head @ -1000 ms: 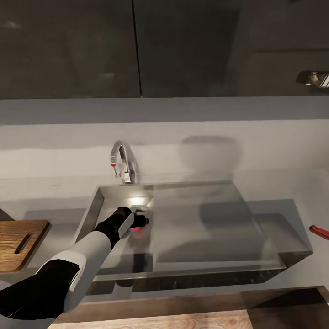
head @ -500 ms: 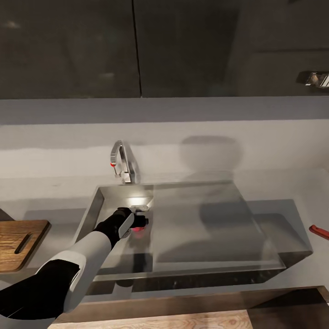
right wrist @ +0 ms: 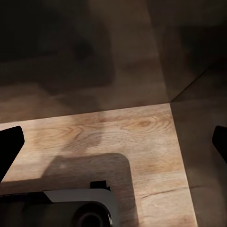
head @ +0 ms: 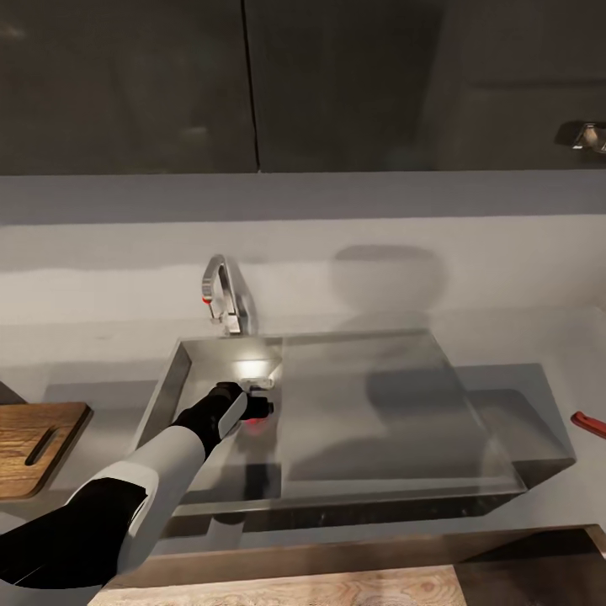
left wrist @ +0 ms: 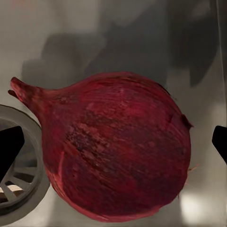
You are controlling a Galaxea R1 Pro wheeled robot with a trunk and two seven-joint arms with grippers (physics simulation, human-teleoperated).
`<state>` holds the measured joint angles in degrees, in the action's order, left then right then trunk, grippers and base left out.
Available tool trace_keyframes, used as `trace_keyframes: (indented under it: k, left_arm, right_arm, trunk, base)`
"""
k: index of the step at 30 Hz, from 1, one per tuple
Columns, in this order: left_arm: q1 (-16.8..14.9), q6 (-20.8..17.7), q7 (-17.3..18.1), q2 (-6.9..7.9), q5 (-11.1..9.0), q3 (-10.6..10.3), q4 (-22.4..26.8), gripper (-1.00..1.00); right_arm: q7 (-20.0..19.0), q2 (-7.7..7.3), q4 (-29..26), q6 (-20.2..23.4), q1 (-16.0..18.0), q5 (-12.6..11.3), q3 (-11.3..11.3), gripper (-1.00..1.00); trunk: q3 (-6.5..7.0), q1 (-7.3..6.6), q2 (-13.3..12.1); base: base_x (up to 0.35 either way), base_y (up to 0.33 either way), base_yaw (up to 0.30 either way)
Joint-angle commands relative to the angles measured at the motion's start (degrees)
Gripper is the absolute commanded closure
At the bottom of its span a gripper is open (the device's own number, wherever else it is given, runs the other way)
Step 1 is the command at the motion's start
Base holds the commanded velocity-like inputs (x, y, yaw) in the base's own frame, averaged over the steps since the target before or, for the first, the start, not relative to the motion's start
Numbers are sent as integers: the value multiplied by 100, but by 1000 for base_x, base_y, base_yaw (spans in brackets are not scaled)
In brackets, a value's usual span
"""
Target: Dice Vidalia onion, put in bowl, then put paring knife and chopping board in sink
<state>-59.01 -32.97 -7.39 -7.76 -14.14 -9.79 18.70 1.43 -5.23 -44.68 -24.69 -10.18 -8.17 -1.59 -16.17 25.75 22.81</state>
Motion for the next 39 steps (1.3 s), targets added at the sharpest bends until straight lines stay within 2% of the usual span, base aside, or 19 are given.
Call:
trace_keyframes:
  k: [1,12,13,34,36,39]
  left_arm:
    - [-4,-24,-43,2,-62,-41,6,-100]
    - [-4,-24,-37,2,-55,-41,9,-100]
    - [-4,-21,-36,2,-54,-41,10,100]
    - [-3,-18,-45,2,-53,-39,51,100]
    - [-3,-27,-51,2,-53,-40,126,100]
    - [-4,-98,-65,2,-61,-41,514,100]
  right_arm:
    - [15,-4,-9,-9,-2,-36,-17,-100]
    - [15,-4,-9,-15,-2,-39,-17,-100]
    - [15,-4,-9,-15,-2,-38,-17,-100]
    - [15,-4,-9,-18,-2,-44,-17,-100]
    - [15,-4,-10,-18,-2,-44,-17,-100]
    - [15,-4,-11,-18,-2,-45,-17,-100]
  trunk:
    - [-19,3,11]
    - [-84,3,11]
    - [-85,3,11]
    - [-67,3,11]
    - [-51,3,11]
    - [-25,3,11]
  base:
    - [0,0,0]
    - [0,0,0]
    - [0,0,0]
    - [0,0,0]
    - [0,0,0]
    - [0,0,0]
